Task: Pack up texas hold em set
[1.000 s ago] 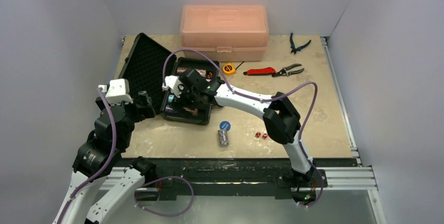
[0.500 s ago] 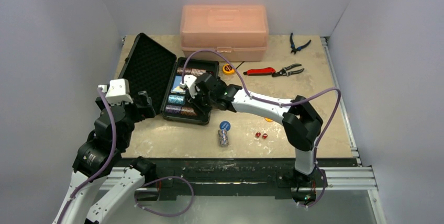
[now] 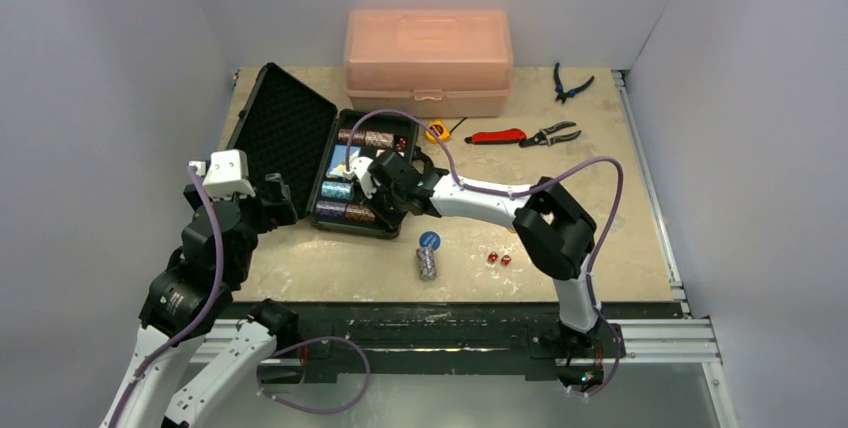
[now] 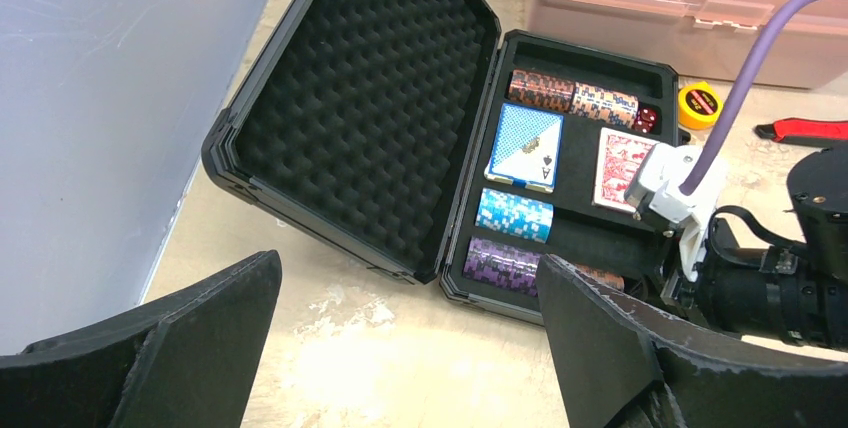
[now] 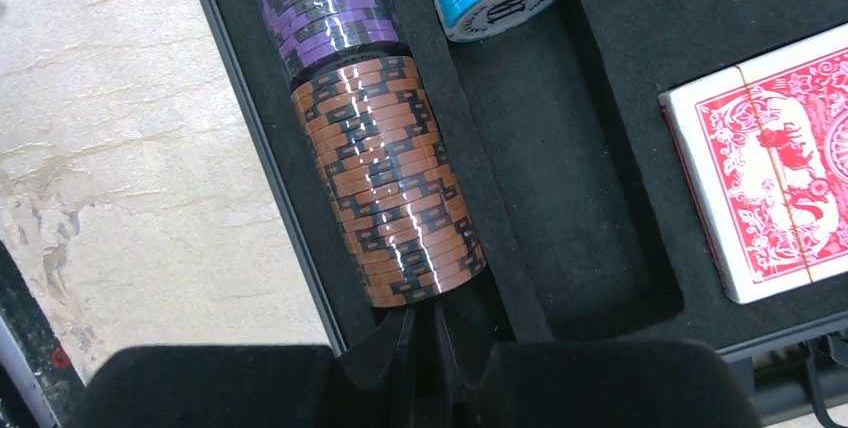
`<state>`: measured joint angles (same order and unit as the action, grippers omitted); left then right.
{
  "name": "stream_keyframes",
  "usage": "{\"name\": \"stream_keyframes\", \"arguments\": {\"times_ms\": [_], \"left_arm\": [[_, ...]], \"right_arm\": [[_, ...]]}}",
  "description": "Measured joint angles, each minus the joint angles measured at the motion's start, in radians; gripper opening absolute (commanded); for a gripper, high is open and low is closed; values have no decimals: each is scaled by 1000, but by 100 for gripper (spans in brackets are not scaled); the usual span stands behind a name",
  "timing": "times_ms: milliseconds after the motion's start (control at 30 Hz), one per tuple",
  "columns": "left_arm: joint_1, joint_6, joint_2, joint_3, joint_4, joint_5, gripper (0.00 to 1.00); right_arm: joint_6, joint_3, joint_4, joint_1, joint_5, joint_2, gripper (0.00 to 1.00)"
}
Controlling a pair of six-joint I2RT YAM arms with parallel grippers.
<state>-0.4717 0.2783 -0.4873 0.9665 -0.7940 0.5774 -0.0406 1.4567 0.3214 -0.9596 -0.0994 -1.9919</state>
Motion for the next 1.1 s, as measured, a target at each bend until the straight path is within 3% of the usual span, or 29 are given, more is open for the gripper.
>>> {"name": "stream_keyframes", "arguments": {"times_ms": [333,500,633,867,967,1100], "left_arm": [[0,0,-8,0,0,0,100],[0,0,-9,0,0,0,100],[0,0,-10,0,0,-1,100],[0,0,-23,0,1,-14,100],[0,-1,-34,-2,6,-16,100],[0,-2,-53,-14,18,-22,100]], "right_arm": [[0,69,39,5,-2,-42,15],[0,80,48,12,-1,-50,20],[3,77,52,12,6,-45,35],[54,11,47,2,65,97,72],[84,0,38,2,119,191,98],[113,-27,8,3,238,302,99]]}}
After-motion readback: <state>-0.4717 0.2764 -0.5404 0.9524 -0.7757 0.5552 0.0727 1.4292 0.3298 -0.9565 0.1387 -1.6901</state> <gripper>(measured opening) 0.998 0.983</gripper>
